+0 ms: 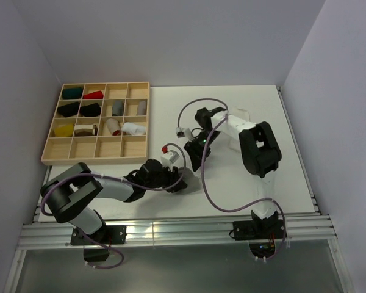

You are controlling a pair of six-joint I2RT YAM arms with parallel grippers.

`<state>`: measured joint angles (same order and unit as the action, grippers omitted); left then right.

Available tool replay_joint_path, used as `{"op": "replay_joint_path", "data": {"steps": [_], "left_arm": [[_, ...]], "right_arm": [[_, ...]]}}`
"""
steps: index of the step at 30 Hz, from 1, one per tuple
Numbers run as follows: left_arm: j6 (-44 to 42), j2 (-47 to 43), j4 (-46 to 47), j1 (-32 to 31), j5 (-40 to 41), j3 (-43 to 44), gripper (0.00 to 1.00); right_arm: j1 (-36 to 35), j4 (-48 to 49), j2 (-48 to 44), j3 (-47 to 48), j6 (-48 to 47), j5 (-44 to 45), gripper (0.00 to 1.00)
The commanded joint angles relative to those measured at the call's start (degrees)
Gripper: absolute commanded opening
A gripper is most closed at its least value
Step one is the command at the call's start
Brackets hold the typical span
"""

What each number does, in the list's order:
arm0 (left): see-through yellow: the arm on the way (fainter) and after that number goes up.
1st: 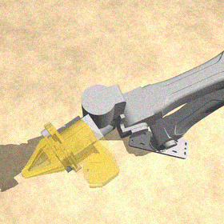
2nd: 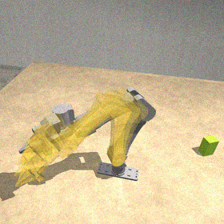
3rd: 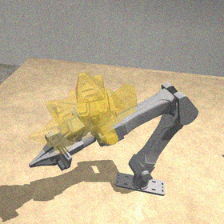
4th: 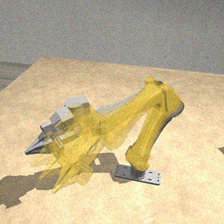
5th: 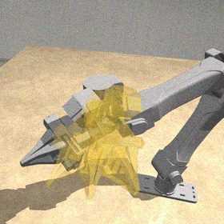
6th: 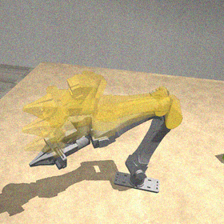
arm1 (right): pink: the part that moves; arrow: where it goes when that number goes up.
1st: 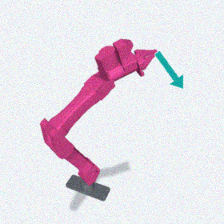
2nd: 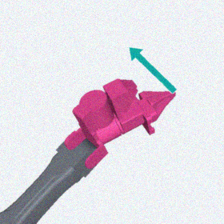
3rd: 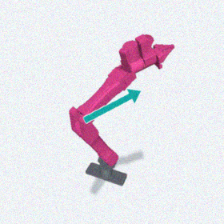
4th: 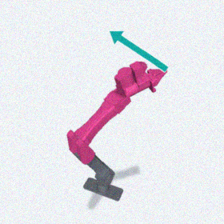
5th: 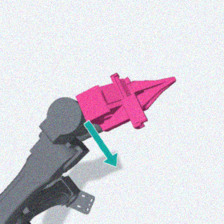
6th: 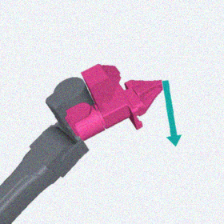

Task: Roll the socks
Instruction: Roll the sock at the center of the board.

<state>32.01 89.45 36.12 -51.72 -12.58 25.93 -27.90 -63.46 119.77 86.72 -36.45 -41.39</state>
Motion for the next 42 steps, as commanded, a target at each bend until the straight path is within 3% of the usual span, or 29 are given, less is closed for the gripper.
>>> {"op": "replay_joint_path", "data": {"steps": [1,5,11,15,20,27,34,42], "left_arm": [[3.40,1.34,-0.09,1.97,-4.11,-2.73,0.00],[7.35,3.27,4.48,5.48,-9.12,-3.96,0.00],[12.71,7.66,3.61,10.58,-18.79,-1.42,0.00],[17.90,12.32,5.53,13.49,-26.61,0.26,0.00],[23.09,15.84,4.76,15.25,-29.96,2.53,0.00],[24.42,17.95,-2.89,15.43,-29.87,6.32,0.00],[25.91,19.88,-2.72,15.51,-30.66,6.67,0.00],[26.35,20.94,-1.31,15.69,-32.33,6.94,0.01]], "right_arm": [[3.46,7.29,-6.81,-2.24,1.02,-0.10,0.56],[5.75,13.79,-17.07,-8.57,1.03,2.00,0.56],[5.66,24.51,-31.76,-21.22,-1.69,3.68,0.58],[1.90,32.33,-44.93,-31.67,-2.58,8.59,0.63],[-7.06,37.61,-52.24,-39.16,-3.63,16.49,0.64],[-20.78,45.26,-52.80,-48.21,-4.77,25.82,0.66],[-25.88,52.55,-50.68,-51.56,-7.32,30.48,0.66],[-28.70,53.97,-47.17,-51.74,-7.94,31.54,0.65]]}}
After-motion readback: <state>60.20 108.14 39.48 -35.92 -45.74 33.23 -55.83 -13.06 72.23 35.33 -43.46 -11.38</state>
